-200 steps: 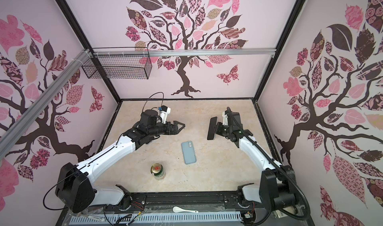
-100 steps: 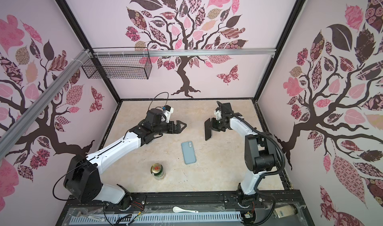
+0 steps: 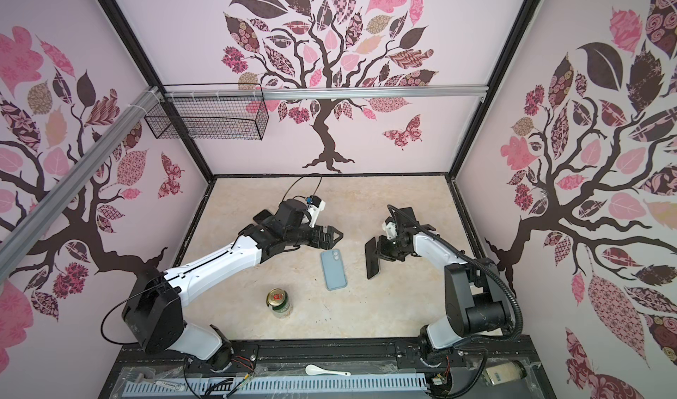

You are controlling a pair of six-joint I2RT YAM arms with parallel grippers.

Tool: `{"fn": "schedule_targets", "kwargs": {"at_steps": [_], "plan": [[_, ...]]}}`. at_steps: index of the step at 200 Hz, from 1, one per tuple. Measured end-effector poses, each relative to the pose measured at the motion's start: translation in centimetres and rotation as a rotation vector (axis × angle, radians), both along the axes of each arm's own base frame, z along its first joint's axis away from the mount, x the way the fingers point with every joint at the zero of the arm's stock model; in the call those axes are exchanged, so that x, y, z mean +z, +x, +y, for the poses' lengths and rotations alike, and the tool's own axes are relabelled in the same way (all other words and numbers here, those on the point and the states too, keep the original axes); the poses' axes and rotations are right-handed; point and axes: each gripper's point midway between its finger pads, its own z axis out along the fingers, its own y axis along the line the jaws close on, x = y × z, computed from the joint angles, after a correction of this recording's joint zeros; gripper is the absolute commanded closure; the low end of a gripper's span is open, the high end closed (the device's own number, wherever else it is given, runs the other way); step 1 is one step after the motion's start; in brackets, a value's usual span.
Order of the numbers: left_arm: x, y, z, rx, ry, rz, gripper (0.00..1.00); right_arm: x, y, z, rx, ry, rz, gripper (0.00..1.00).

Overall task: Take the phone out of the phone case
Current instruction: Place the phone at the center of the table.

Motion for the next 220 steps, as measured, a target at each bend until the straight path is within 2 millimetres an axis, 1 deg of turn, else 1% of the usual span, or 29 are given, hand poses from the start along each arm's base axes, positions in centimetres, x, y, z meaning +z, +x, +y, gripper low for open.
{"fn": "schedule_targets", "kwargs": {"at_steps": [31,43,54,67,81,90,97,117,121,123,131,139,162,176,204,220], "plan": [[-0.1,0.0,-0.1,0.000,-0.001,0.005,0.02,-0.8,-0.1,-0.1,-0.004,0.010,-0.015,1.00],[-0.2,-0.1,-0.1,-0.004,-0.003,0.009,0.05,-1.0,0.0,-0.1,-0.007,0.016,-0.022,1.00],[-0.4,-0.2,-0.3,-0.011,-0.006,0.021,0.13,-1.1,0.0,-0.1,-0.007,0.024,-0.030,1.00],[-1.1,-0.4,-0.8,-0.022,-0.006,0.042,0.28,-1.3,0.1,0.0,-0.006,0.032,-0.038,1.00],[-2.3,-0.9,-1.5,-0.038,0.002,0.071,0.36,-1.3,0.1,0.1,-0.004,0.042,-0.046,1.00],[-3.5,-1.4,-2.3,-0.057,0.014,0.096,0.44,-1.3,0.2,0.0,-0.005,0.045,-0.050,1.00],[-4.4,-1.9,-2.9,-0.072,0.026,0.115,0.54,-1.2,0.3,0.0,-0.007,0.047,-0.054,1.00],[-7.6,-3.3,-4.5,-0.114,0.078,0.174,0.74,-1.3,0.5,-0.3,-0.016,0.050,-0.059,1.00],[-8.1,-3.5,-4.7,-0.117,0.088,0.184,0.76,-1.3,0.4,-0.3,-0.017,0.051,-0.058,1.00],[-8.4,-3.6,-4.9,-0.125,0.094,0.189,0.80,-1.3,0.5,-0.3,-0.017,0.051,-0.058,1.00],[-9.5,-3.8,-5.3,-0.125,0.106,0.214,0.88,-1.3,0.5,-0.4,-0.019,0.051,-0.058,1.00],[-10.4,-3.8,-5.6,-0.124,0.119,0.231,0.94,-1.3,0.5,-0.4,-0.019,0.051,-0.059,1.00],[-11.8,-3.4,-6.3,-0.118,0.133,0.256,0.96,-1.3,0.5,-0.5,-0.019,0.051,-0.059,1.00],[-12.1,-3.1,-6.7,-0.113,0.133,0.263,1.00,-1.3,0.5,-0.5,-0.019,0.054,-0.057,1.00],[-12.4,-2.6,-8.1,-0.110,0.124,0.263,1.00,-1.5,0.4,-0.3,-0.015,0.071,-0.045,1.00],[-13.0,-2.4,-8.8,-0.105,0.120,0.270,1.00,-1.5,0.4,-0.1,-0.010,0.084,-0.042,1.00]]}}
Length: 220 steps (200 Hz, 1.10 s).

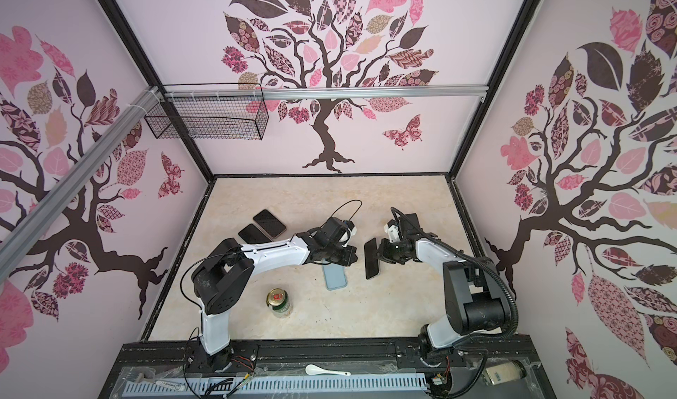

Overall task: Take the phone out of the phone case
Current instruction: Place the phone at the center of the table.

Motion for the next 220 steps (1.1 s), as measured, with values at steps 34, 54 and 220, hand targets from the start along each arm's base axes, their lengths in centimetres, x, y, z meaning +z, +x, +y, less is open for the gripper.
{"fn": "schedule_targets", "kwargs": {"at_steps": [34,54,220], "plan": [[-2.1,0.3,-0.5,0.018,0.033,0.025,1.00,0.0,0.0,0.1,0.003,0.007,0.001,1.00],[-3.2,0.5,-0.4,0.030,0.058,0.038,1.00,-0.1,0.0,0.2,0.006,0.012,0.003,1.00],[-3.7,1.3,-2.2,0.033,0.028,0.056,1.00,-1.0,0.1,0.0,0.001,0.011,0.027,0.65]]}}
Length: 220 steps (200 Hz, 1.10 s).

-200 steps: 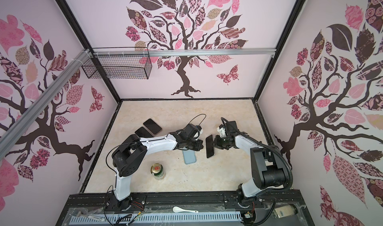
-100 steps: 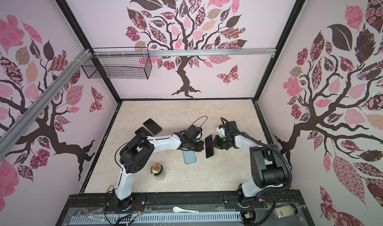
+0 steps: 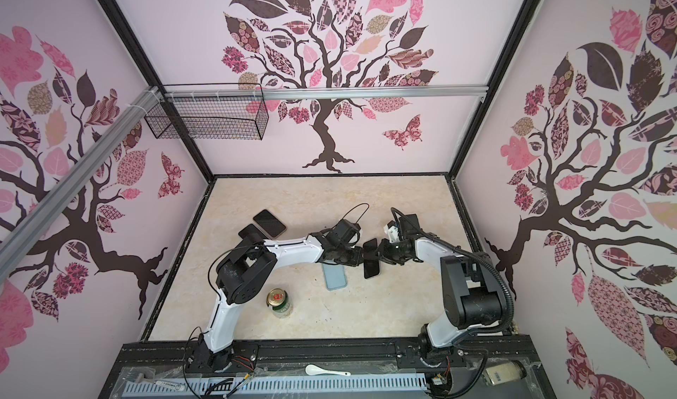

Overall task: Take the phone out of the phone case
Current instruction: Place the phone at the center of the table.

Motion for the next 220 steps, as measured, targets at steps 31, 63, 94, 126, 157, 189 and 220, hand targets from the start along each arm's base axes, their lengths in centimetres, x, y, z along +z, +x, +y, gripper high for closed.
{"fn": "schedule_targets", "kwargs": {"at_steps": [31,63,94,126,157,189,220], "plan": [[0.0,0.0,-0.1,0.000,-0.004,-0.001,1.00,-0.8,-0.1,-0.5,-0.016,-0.034,0.022,0.56],[0.0,0.0,-0.2,-0.001,-0.007,-0.002,1.00,-1.4,-0.1,-1.1,-0.029,-0.073,0.030,0.47],[0.0,0.0,-0.3,0.002,-0.013,0.002,1.00,-1.7,0.1,-1.7,-0.041,-0.108,0.031,0.44],[0.0,-0.1,-0.4,0.007,-0.016,0.009,1.00,-1.8,0.8,-2.1,-0.056,-0.142,0.021,0.42],[0.1,-0.2,-0.3,0.007,-0.015,0.013,0.99,-1.8,1.5,-3.5,-0.097,-0.223,-0.004,0.39],[2.3,-0.3,0.6,0.024,0.005,-0.004,0.94,-0.4,1.6,-5.6,-0.160,-0.322,-0.068,0.37],[9.9,0.9,1.9,0.057,-0.065,-0.114,0.82,4.0,1.9,-5.7,-0.201,-0.370,-0.222,0.41]]}}
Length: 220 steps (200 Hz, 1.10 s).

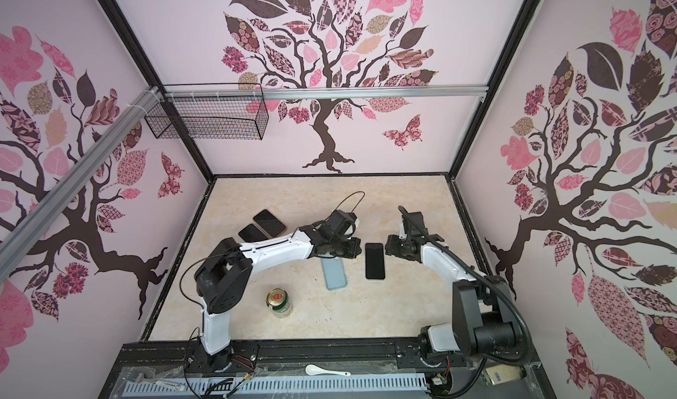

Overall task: Take the phone out of the phone case
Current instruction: Place the phone at the center of the table, then pick up the phone case from the center of the table.

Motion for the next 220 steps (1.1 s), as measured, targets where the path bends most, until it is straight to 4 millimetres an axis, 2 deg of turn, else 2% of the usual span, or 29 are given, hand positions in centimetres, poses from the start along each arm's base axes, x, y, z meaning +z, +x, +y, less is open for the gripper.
{"fn": "schedule_targets", "kwargs": {"at_steps": [10,24,36,48,68,85,108,130,156,220], "plan": [[2.8,0.6,0.8,0.018,-0.035,-0.045,0.78,1.2,-0.1,1.0,0.023,-0.024,-0.042,0.43],[6.5,1.2,2.6,0.051,-0.075,-0.110,0.73,2.1,-0.7,3.7,0.090,-0.035,-0.068,0.45],[8.3,1.2,4.7,0.085,-0.085,-0.153,0.69,2.2,-1.3,6.0,0.140,-0.037,-0.073,0.46],[8.9,0.7,7.0,0.123,-0.077,-0.176,0.61,2.1,-2.3,8.3,0.191,-0.040,-0.068,0.46],[7.6,-0.8,10.9,0.184,-0.039,-0.165,0.53,1.2,-3.4,12.2,0.273,-0.050,-0.042,0.48],[5.3,-2.4,14.6,0.241,0.019,-0.136,0.49,-0.1,-4.1,14.8,0.325,-0.056,-0.011,0.52],[3.2,-4.0,18.3,0.310,0.079,-0.111,0.48,-2.2,-4.8,16.4,0.354,-0.077,0.040,0.54],[2.3,-4.7,20.7,0.365,0.095,-0.097,0.49,-3.7,-4.5,17.2,0.363,-0.101,0.084,0.60],[1.9,-4.5,22.2,0.417,0.100,-0.086,0.49,-4.9,-4.1,17.8,0.367,-0.122,0.111,0.63],[1.1,-4.6,22.2,0.413,0.116,-0.062,0.49,-6.5,-4.0,18.5,0.381,-0.151,0.156,0.76]]}}
